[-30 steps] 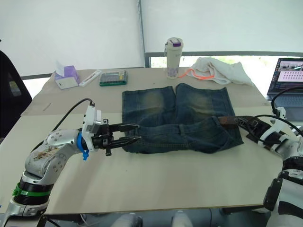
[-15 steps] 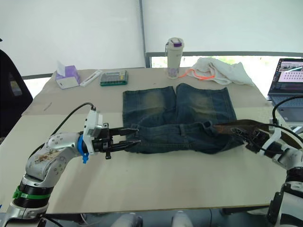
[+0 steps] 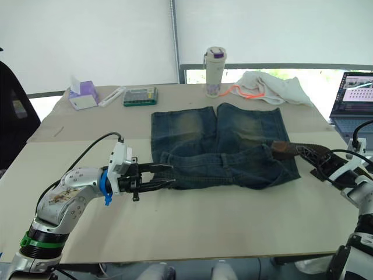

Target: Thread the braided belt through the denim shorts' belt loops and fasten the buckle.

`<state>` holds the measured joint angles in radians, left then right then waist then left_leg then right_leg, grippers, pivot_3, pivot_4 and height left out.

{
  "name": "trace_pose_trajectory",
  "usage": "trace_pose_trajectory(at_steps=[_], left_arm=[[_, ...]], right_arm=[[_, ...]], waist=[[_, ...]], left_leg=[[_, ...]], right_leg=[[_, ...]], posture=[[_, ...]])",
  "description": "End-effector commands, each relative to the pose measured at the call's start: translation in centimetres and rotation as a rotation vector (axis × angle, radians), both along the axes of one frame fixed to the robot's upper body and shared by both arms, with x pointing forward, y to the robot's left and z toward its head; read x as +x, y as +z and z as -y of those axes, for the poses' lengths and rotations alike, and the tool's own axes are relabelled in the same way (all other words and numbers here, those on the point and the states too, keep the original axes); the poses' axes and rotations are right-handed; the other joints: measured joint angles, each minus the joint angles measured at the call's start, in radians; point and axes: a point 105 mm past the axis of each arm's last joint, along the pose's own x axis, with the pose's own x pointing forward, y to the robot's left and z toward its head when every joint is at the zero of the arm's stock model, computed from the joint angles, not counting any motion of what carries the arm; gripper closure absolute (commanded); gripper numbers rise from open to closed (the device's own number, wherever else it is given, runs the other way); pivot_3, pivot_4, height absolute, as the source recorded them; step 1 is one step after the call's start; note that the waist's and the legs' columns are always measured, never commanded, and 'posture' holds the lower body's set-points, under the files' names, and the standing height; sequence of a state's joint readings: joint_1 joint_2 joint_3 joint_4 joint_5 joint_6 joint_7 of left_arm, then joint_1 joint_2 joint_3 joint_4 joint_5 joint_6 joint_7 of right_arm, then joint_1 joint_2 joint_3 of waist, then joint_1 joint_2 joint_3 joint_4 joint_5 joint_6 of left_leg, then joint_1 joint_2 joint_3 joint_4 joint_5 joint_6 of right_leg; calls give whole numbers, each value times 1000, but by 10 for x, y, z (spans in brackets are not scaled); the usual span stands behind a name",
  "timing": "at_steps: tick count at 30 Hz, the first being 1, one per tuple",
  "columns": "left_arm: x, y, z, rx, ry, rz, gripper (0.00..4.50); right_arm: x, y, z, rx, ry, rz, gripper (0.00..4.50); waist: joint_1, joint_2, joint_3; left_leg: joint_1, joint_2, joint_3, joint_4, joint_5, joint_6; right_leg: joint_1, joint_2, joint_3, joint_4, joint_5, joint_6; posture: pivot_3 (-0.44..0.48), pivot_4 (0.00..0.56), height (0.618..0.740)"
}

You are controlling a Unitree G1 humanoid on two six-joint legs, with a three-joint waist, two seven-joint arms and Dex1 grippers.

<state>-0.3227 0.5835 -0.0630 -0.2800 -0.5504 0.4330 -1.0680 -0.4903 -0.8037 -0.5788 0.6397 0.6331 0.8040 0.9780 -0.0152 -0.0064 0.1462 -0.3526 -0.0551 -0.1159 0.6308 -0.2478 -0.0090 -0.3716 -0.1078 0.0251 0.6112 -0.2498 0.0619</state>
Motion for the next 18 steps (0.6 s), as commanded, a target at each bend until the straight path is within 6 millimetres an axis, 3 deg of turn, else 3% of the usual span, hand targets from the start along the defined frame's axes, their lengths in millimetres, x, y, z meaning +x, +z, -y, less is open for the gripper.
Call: trace_pose_trajectory(at_steps=[1, 7, 18], left_arm=[[0, 5, 2, -3, -16, 38, 2298], [0, 6, 1, -5, -12, 44, 2298], [-1, 6, 0, -1, -7, 45, 2298]], right_arm=[[7, 13, 5, -35, -42, 54, 4500], [18, 17, 11, -25, -106, 86, 4500], [10, 1, -4, 2, 24, 9, 4500]], waist=[[0, 0, 0], [-2, 0, 0], [-1, 0, 0]], left_leg=[[0, 0, 0, 0, 0, 0], [0, 0, 0, -1, 0, 0], [0, 0, 0, 0, 0, 0]], right_leg=[[0, 0, 0, 0, 0, 0], [0, 0, 0, 0, 0, 0], [0, 0, 0, 0, 0, 0]], posture=[[0, 150, 740], [0, 150, 740], [0, 150, 740]])
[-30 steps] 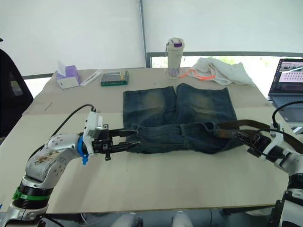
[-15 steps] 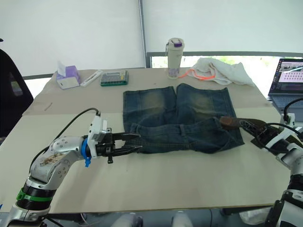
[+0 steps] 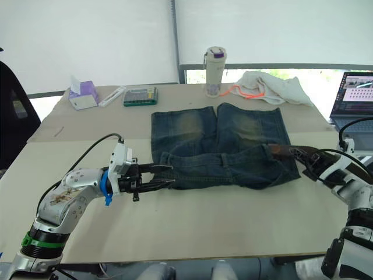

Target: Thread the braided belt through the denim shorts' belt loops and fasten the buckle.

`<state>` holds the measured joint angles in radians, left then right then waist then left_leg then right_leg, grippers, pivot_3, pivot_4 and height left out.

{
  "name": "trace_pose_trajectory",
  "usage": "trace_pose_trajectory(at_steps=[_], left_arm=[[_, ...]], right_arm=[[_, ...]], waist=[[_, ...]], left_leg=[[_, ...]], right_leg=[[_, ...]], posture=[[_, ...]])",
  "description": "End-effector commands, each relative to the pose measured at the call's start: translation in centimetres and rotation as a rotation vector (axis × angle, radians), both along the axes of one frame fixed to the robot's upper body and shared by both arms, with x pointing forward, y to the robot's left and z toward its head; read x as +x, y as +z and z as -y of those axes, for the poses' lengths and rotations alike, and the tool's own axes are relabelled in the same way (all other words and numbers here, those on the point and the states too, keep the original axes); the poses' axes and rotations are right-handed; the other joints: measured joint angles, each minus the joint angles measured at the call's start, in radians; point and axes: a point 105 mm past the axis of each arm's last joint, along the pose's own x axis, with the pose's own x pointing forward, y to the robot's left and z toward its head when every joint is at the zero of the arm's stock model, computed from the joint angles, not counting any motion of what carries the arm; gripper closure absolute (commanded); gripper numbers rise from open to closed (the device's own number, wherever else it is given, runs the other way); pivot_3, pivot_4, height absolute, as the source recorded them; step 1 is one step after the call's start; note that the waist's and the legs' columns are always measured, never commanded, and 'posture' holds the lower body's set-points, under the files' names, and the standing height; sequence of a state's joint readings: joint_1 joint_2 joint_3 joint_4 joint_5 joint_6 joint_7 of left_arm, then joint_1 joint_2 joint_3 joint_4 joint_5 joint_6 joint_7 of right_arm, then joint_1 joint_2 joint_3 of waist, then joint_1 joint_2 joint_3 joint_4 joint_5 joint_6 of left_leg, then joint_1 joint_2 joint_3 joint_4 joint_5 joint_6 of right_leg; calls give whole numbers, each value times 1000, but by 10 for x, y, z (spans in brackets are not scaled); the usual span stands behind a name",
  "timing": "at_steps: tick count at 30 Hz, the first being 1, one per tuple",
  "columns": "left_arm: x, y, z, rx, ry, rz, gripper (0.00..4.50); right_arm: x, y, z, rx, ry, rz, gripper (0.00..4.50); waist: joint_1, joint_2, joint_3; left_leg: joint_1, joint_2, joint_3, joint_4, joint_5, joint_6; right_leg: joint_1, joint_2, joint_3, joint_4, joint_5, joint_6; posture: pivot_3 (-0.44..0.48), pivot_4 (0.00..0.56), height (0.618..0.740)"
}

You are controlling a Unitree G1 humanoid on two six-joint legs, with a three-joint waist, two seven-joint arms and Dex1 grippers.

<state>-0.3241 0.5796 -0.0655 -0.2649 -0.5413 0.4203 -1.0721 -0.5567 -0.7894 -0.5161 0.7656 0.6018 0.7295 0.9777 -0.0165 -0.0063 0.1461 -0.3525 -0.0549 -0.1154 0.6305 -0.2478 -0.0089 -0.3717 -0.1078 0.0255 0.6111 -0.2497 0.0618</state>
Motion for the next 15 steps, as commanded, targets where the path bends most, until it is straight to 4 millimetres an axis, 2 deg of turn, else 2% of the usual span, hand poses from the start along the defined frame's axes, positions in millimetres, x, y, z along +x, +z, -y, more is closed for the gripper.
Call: trace_pose_trajectory(at_steps=[1, 4, 9, 15], left_arm=[[-3, 8, 1, -1, -11, 44, 2298], [-2, 8, 1, 0, -11, 45, 2298], [-3, 7, 1, 2, -7, 43, 2298], [-3, 6, 2, -1, -5, 40, 2298]], right_arm=[[-3, 16, -1, 21, 39, 44, 4500], [-7, 18, -4, 54, 78, 49, 4500], [-17, 4, -9, 29, 145, -26, 4500], [-21, -3, -16, -106, 239, -38, 4500]], waist=[[0, 0, 0], [0, 0, 0], [0, 0, 0], [-2, 0, 0]], left_leg=[[0, 0, 0, 0, 0, 0], [0, 0, 0, 0, 0, 0], [0, 0, 0, 0, 0, 0], [0, 0, 0, 0, 0, 0]], right_leg=[[0, 0, 0, 0, 0, 0], [0, 0, 0, 0, 0, 0], [0, 0, 0, 0, 0, 0], [0, 0, 0, 0, 0, 0]], posture=[[0, 150, 740], [0, 150, 740], [0, 150, 740], [0, 150, 740]])
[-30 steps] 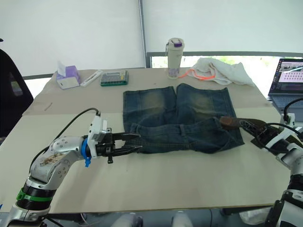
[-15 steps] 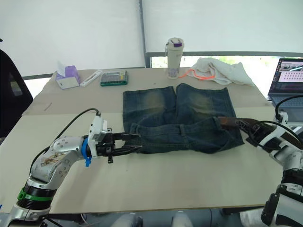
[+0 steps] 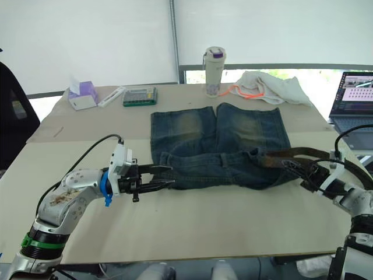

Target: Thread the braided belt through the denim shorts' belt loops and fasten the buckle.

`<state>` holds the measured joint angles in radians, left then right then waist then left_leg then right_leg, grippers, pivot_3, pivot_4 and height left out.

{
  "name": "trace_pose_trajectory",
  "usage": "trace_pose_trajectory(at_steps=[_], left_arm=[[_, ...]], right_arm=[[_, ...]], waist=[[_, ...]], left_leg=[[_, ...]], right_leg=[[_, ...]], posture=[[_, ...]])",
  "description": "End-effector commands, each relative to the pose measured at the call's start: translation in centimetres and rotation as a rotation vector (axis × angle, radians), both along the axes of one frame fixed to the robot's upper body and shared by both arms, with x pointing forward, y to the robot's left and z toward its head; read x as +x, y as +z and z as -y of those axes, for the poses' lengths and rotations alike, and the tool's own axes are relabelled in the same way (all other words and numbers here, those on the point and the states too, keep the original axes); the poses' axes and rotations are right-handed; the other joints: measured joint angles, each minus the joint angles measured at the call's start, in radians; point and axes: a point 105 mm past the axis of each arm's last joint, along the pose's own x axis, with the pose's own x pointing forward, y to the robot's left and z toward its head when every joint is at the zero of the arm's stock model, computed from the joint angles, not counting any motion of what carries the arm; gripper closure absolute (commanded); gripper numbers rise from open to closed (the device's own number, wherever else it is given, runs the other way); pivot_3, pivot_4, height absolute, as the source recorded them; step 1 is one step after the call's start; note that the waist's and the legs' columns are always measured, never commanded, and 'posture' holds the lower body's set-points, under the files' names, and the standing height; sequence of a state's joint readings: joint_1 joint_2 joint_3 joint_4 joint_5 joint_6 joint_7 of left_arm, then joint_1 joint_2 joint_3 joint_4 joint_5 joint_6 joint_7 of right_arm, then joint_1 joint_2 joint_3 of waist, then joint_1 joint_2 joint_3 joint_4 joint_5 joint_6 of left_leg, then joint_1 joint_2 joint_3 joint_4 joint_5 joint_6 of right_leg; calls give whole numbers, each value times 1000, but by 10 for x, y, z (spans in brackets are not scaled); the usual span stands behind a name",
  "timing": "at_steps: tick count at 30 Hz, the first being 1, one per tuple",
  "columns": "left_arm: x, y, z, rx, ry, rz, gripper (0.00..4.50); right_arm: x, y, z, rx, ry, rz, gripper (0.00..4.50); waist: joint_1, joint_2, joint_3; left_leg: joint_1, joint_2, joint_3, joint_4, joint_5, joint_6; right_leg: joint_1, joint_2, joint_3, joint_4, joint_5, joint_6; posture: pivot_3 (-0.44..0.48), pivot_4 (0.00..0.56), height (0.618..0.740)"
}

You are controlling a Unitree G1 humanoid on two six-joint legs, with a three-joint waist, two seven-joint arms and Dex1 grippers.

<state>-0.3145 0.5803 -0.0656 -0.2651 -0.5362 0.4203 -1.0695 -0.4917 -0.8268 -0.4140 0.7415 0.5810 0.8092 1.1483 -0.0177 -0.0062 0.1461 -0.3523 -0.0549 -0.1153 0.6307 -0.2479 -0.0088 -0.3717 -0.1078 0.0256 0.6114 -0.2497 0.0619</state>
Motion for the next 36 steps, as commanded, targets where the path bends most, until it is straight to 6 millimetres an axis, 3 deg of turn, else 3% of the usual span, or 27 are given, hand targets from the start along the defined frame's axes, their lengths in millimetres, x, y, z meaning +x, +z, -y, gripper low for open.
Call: trace_pose_trajectory(at_steps=[1, 7, 14, 19, 30, 36], left_arm=[[-2, 8, 3, -6, -12, 47, 2298], [-2, 9, 3, -10, -8, 50, 2298], [-3, 9, 5, -20, -3, 51, 2298], [-4, 8, 6, -25, 1, 49, 2298], [-4, 6, 9, -38, 5, 48, 2298], [-4, 7, 10, -45, 11, 49, 2298]], right_arm=[[-1, 15, -3, -134, 93, 82, 4500], [6, 16, -8, -467, 207, 197, 4500], [23, 38, -4, -717, 234, 381, 4500], [25, 51, -2, -797, 291, 432, 4500], [21, 47, -23, -892, 552, 495, 4500], [31, 52, -38, -798, 532, 537, 4500]], waist=[[-1, 0, 0], [-1, 0, 0], [-1, 0, 0], [-1, 0, 0], [-3, 0, 0], [-4, 0, 0]], left_leg=[[0, 0, 0, 0, 0, 0], [0, 0, 0, 0, 0, 0], [1, 0, 0, 0, 0, 0], [1, 0, 0, 0, 0, 0], [1, 0, 1, 0, 0, 0], [1, 0, 1, 0, 0, 0]], right_leg=[[0, 0, 0, 0, 0, 0], [0, 0, 0, 0, 0, 0], [0, 0, 0, 0, 0, 0], [0, 0, 1, 0, 0, 0], [0, 0, 1, 0, 0, 0], [0, 0, 2, 0, 0, 0]], posture=[[0, 150, 740], [0, 150, 740], [0, 150, 740], [0, 150, 740], [0, 150, 740], [0, 150, 740]])
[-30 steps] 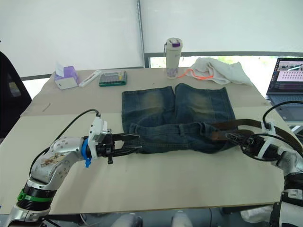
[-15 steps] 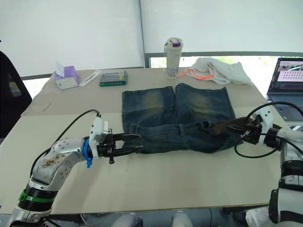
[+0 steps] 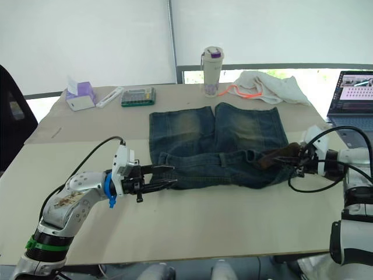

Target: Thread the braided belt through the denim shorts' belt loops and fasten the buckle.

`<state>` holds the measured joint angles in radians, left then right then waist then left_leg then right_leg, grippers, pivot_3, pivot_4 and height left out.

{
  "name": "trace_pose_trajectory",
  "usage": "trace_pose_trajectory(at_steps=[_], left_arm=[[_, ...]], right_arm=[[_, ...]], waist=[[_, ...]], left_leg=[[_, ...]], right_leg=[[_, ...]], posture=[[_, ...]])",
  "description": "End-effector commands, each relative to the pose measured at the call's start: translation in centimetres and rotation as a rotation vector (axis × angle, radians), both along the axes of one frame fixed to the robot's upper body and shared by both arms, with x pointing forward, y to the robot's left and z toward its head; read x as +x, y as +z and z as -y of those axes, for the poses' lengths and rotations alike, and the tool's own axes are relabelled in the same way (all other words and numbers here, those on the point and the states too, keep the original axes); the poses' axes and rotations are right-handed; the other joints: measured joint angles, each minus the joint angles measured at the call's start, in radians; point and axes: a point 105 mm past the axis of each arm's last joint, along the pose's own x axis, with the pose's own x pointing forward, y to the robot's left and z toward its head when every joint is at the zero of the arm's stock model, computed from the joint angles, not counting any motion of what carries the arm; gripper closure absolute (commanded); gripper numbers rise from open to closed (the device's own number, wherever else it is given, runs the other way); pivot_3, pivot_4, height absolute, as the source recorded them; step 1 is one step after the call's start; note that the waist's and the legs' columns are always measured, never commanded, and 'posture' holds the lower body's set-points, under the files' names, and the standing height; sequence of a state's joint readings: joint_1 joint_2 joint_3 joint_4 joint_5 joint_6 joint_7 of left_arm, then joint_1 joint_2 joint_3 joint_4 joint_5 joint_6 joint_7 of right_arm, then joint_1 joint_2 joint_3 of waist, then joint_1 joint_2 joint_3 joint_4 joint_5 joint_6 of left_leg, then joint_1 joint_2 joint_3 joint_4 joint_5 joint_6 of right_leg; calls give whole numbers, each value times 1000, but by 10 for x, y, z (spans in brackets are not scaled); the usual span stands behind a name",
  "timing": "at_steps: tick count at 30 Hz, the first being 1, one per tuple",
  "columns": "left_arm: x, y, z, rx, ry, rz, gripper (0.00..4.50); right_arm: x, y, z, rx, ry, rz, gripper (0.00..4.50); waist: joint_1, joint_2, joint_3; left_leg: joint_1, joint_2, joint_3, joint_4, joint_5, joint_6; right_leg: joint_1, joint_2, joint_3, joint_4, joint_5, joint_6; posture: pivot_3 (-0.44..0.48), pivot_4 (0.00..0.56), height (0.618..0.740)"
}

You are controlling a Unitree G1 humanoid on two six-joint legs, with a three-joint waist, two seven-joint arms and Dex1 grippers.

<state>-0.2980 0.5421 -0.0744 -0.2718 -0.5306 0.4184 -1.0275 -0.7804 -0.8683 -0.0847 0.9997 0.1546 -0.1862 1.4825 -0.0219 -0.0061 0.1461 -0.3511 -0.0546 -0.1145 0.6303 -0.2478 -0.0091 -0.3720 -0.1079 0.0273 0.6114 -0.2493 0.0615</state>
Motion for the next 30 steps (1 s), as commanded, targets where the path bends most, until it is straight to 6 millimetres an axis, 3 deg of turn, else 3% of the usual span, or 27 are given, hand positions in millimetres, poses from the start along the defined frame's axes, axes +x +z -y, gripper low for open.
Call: trace_pose_trajectory(at_steps=[1, 5, 9, 13, 21, 26, 30], left_arm=[[-5, 10, 4, -11, -13, 61, 2298], [-4, 9, 5, -14, -8, 62, 2298], [-4, 9, 4, -15, -1, 62, 2298], [-4, 8, 4, -18, 3, 58, 2298], [2, 6, 6, -17, 0, 48, 2298], [15, 4, 0, -36, 57, 33, 2298], [41, -2, -14, -46, 208, -20, 2298]], right_arm=[[7, 17, -7, 80, 9, 46, 4500], [22, 24, -4, 224, -133, 46, 4500], [23, 14, 0, 332, -215, -71, 4500], [18, -6, -9, 421, -263, -209, 4500], [11, -20, -18, 586, -390, -355, 4500], [4, -14, -29, 809, -389, -449, 4500], [-1, -6, -35, 993, -376, -512, 4500]], waist=[[1, 0, 0], [1, 0, 0], [4, 0, 0], [7, 0, 0], [6, 0, 0], [4, 0, 0], [5, 0, 0]], left_leg=[[0, 0, 0, 0, 0, 0], [0, 0, 0, 0, 0, 0], [0, 0, 0, 0, 0, 0], [0, 0, 0, 0, 0, 0], [0, 0, 1, 0, 0, 0], [-1, 0, 1, 1, 0, 0], [0, 0, 1, 1, 0, 0]], right_leg=[[0, 0, 0, 0, 0, 0], [0, 0, 1, 0, 0, 0], [0, 0, 1, 0, 0, 0], [0, 0, 1, 0, 0, -1], [-1, 0, 2, 1, 0, 0], [-1, 0, 2, 1, 1, 0], [-1, 0, 2, 2, 1, 0]], posture=[[0, 150, 740], [0, 150, 740], [0, 150, 740], [0, 150, 740], [0, 150, 740], [0, 150, 740], [0, 150, 740]])
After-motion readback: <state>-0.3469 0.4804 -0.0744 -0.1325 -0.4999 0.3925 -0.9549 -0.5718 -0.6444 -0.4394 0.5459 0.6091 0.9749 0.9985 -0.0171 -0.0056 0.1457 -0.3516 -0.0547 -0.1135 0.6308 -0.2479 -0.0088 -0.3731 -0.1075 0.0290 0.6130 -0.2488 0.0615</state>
